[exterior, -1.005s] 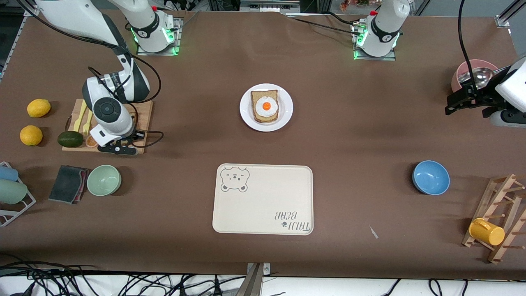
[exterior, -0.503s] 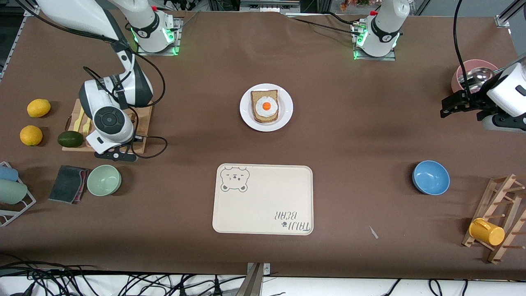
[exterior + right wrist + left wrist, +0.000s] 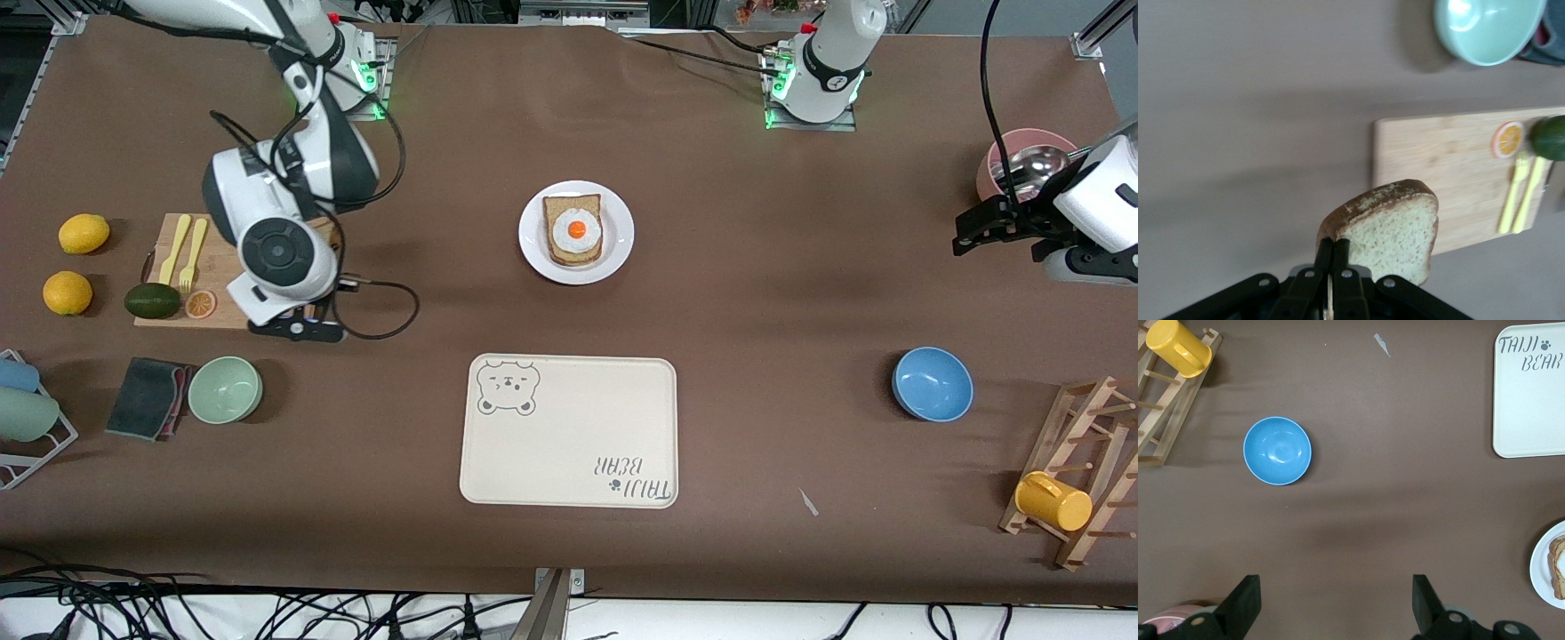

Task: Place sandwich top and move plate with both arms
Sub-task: 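Carry the bread slice over the egg toast and lower it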

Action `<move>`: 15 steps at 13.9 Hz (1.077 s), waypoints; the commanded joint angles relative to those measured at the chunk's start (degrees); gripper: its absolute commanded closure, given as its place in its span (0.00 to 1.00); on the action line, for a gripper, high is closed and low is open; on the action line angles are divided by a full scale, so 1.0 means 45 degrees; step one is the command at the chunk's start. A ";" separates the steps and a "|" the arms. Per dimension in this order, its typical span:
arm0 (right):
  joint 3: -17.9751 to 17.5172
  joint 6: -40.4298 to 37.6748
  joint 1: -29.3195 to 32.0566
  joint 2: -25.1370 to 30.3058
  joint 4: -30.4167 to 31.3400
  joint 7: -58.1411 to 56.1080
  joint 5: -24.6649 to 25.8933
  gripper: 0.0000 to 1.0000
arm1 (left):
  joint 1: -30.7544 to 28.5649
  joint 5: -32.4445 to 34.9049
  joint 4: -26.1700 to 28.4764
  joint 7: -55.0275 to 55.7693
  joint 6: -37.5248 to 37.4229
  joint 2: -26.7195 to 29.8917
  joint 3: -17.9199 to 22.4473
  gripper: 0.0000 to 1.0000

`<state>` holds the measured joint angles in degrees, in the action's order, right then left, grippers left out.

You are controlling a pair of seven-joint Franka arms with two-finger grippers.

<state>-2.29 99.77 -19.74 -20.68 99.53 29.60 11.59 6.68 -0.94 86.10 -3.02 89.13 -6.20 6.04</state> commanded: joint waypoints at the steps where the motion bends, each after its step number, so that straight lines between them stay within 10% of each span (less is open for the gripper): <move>1: 0.0022 -0.0823 -0.1369 -0.0364 -0.1081 0.0802 -0.0426 1.00 | 0.0020 -0.0415 0.0085 0.0124 0.0116 0.0128 0.0044 0.00; 9: 0.0022 -0.1118 -0.3833 -0.3486 -0.5336 0.5741 -0.3804 1.00 | 0.0059 -0.0200 0.0123 0.0104 0.0057 0.0128 0.0025 0.00; 15: 0.0022 -0.0026 -0.5552 -0.4270 -0.5535 0.6957 -0.4176 1.00 | 0.0001 -0.0239 0.0104 0.0085 -0.0021 0.0147 0.0025 0.00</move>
<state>-2.80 98.70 -42.58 -38.14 77.02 59.60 -5.63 6.67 -1.48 86.10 -2.84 89.17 -6.20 6.00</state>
